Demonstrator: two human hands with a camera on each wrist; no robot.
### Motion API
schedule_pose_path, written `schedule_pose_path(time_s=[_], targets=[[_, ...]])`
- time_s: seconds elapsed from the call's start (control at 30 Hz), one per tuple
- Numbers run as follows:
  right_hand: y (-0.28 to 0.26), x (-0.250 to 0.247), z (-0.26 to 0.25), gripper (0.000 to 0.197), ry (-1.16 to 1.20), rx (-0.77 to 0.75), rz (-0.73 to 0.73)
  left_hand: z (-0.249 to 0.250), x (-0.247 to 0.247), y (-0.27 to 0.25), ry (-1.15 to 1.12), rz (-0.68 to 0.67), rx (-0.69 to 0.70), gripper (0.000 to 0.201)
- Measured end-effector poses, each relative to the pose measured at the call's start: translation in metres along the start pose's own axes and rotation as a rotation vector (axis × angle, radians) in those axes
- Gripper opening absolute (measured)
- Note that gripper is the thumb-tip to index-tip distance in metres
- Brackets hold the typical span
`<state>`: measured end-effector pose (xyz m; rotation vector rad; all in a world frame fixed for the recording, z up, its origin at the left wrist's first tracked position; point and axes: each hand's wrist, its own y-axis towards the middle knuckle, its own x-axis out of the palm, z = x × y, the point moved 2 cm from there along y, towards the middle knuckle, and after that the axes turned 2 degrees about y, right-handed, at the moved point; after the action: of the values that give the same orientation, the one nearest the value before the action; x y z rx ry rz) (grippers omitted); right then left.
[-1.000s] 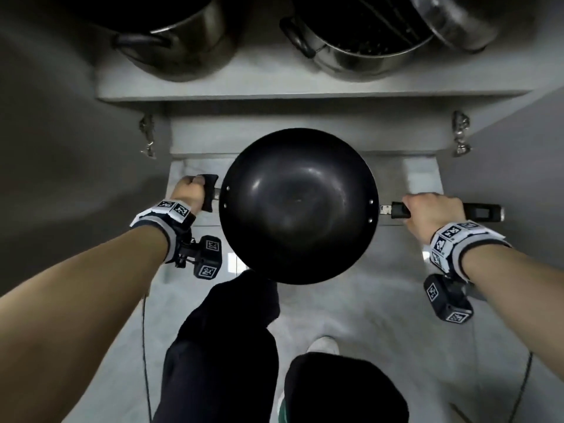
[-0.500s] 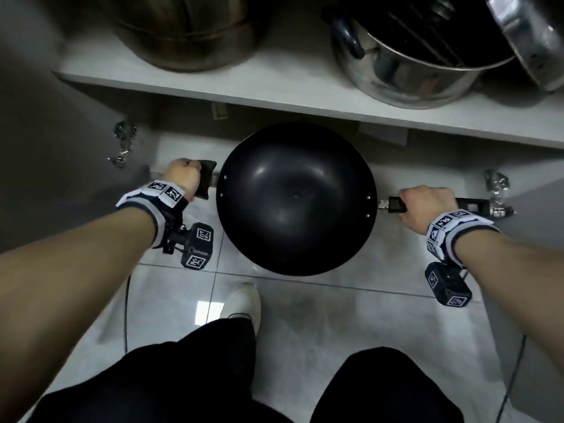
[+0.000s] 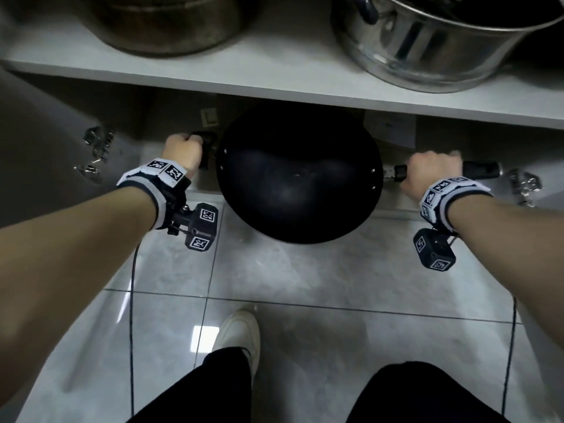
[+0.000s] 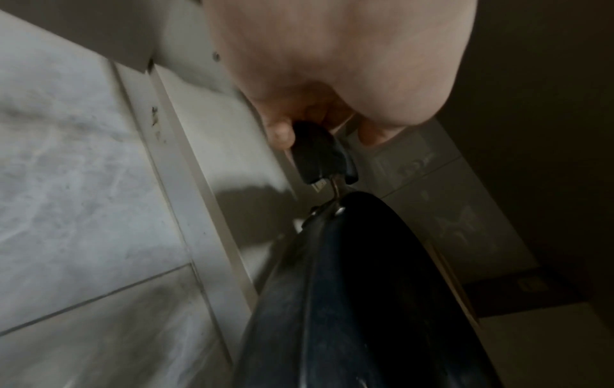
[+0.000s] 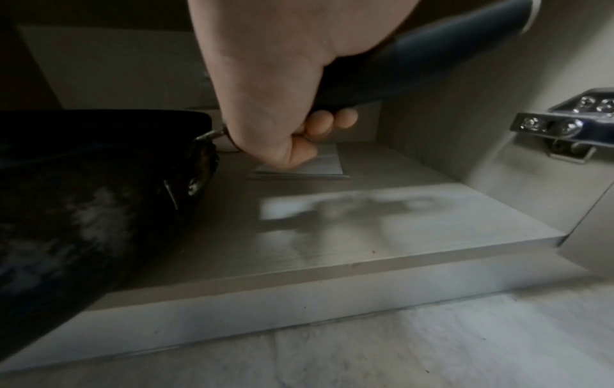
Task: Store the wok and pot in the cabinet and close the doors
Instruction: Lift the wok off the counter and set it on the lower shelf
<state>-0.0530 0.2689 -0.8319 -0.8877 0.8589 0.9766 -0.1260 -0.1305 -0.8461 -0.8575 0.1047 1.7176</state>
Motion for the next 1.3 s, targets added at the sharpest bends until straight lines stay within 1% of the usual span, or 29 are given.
schedule_pose_path(time_s=[0.1, 0.17, 0.2, 0.27, 0.33, 0.37, 0.43, 0.53, 0.67, 0.73, 0.8, 0.9, 1.0, 1.07, 1.17, 1.23, 1.3], targets=[[0.001, 0.002, 0.001, 0.009, 0.040, 0.045, 0.043, 0.003, 0.001, -0.007, -0.055, -0.034, 0.041, 0.049], [-0.005, 0.007, 0.003, 0.021, 0.083, 0.061, 0.081, -0.003, -0.001, -0.010, -0.017, -0.074, 0.065, 0.058], [-0.009, 0.009, 0.004, 0.028, 0.117, 0.067, 0.121, -0.006, -0.003, -0.011, 0.032, -0.084, 0.090, 0.058], [-0.021, 0.010, 0.007, 0.035, 0.201, 0.064, 0.242, -0.008, -0.012, -0.020, 0.266, -0.072, 0.164, 0.053], [-0.033, 0.011, 0.012, 0.033, 0.260, 0.052, 0.365, -0.013, -0.018, -0.025, 0.497, -0.057, 0.222, 0.052], [-0.037, 0.011, 0.015, 0.031, 0.276, 0.053, 0.393, -0.013, -0.018, -0.028, 0.556, -0.073, 0.226, 0.053], [-0.042, 0.013, 0.019, 0.029, 0.294, 0.054, 0.357, -0.012, -0.017, -0.033, 0.618, -0.118, 0.243, 0.049], [-0.041, 0.017, 0.020, 0.032, 0.381, 0.071, 0.314, -0.008, -0.010, -0.032, 0.653, -0.110, 0.258, 0.036], [-0.044, 0.026, 0.010, 0.057, 0.383, 0.066, 0.279, -0.006, -0.003, -0.028, 0.702, -0.030, 0.271, 0.039], [-0.041, 0.029, 0.006, 0.064, 0.380, 0.075, 0.275, -0.002, 0.001, -0.022, 0.692, -0.005, 0.296, 0.041], [-0.035, 0.030, 0.002, 0.065, 0.378, 0.077, 0.281, 0.003, 0.004, -0.014, 0.671, 0.020, 0.292, 0.041], [-0.018, 0.024, -0.005, 0.063, 0.346, 0.091, 0.246, 0.014, 0.009, -0.003, 0.655, 0.048, 0.248, 0.044], [0.003, 0.014, -0.008, 0.064, 0.351, 0.102, 0.215, 0.030, 0.017, 0.014, 0.782, 0.003, 0.208, 0.050], [0.016, 0.009, -0.011, 0.063, 0.394, 0.103, 0.227, 0.035, 0.022, 0.029, 0.867, -0.037, 0.168, 0.055], [0.025, 0.008, -0.014, 0.061, 0.470, 0.149, 0.242, 0.033, 0.028, 0.039, 0.898, -0.068, 0.133, 0.054], [0.026, 0.010, -0.014, 0.066, 0.476, 0.158, 0.191, 0.031, 0.029, 0.038, 0.895, -0.061, 0.148, 0.053], [0.025, 0.011, -0.011, 0.072, 0.464, 0.135, 0.144, 0.029, 0.028, 0.036, 0.891, -0.041, 0.152, 0.052]])
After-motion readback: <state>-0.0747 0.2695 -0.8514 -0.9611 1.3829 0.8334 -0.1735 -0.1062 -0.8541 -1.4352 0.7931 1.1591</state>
